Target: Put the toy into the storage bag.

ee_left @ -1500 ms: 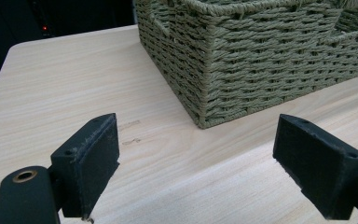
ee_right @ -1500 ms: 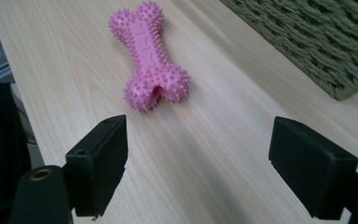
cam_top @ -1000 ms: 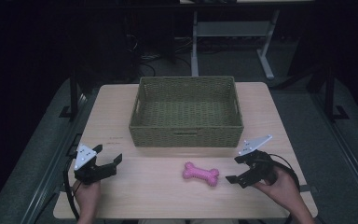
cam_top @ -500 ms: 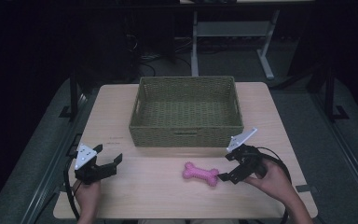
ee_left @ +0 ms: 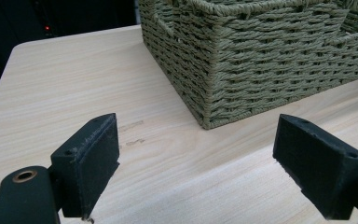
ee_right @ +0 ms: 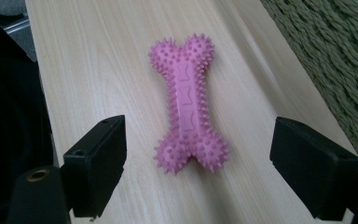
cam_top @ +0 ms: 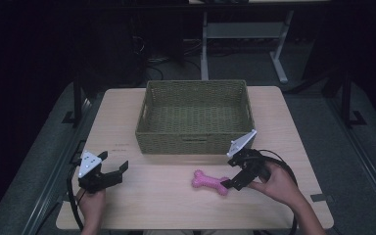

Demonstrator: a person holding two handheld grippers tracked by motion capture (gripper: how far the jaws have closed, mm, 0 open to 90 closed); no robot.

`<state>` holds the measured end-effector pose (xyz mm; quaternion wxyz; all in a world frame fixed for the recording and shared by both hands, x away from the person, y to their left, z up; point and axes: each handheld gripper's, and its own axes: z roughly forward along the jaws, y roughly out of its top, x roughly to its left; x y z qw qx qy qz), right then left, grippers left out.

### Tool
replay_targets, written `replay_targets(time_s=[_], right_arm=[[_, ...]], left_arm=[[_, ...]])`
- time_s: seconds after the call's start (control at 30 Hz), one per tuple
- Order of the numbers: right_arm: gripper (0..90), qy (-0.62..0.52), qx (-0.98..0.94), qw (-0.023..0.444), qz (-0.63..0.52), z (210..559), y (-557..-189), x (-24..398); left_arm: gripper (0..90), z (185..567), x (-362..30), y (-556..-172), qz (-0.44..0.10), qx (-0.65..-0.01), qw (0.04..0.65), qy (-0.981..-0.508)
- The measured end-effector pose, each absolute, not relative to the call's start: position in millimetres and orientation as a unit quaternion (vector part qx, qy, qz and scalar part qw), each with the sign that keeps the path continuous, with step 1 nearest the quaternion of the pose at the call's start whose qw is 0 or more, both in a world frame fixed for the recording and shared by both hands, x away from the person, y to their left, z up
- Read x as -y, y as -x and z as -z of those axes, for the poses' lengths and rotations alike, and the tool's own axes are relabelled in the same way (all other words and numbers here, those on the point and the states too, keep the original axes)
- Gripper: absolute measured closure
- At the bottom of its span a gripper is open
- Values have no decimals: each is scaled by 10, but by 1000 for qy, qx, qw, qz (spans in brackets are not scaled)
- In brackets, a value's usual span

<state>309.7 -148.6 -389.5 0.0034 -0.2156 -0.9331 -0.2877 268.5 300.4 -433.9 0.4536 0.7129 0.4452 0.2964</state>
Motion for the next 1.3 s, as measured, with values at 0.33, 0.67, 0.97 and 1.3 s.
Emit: replay_targets(time_s=[0.33,0.67,0.97,1.3], right_arm=[[182,191,944,14,270,3934,-3177,1267],[201,177,954,21,241,4075,-3237,1091],[224,169,959,22,225,4176,-3263,983],[335,158,965,14,207,4267,-3274,898]], left_arm=[[139,4340,-3003,-2690,-294,-446,455,-713],[139,4339,-3006,-2689,-294,-446,456,-712],[139,4340,-3009,-2689,-294,-446,456,-712],[138,4340,-3016,-2692,-294,-447,457,-711]])
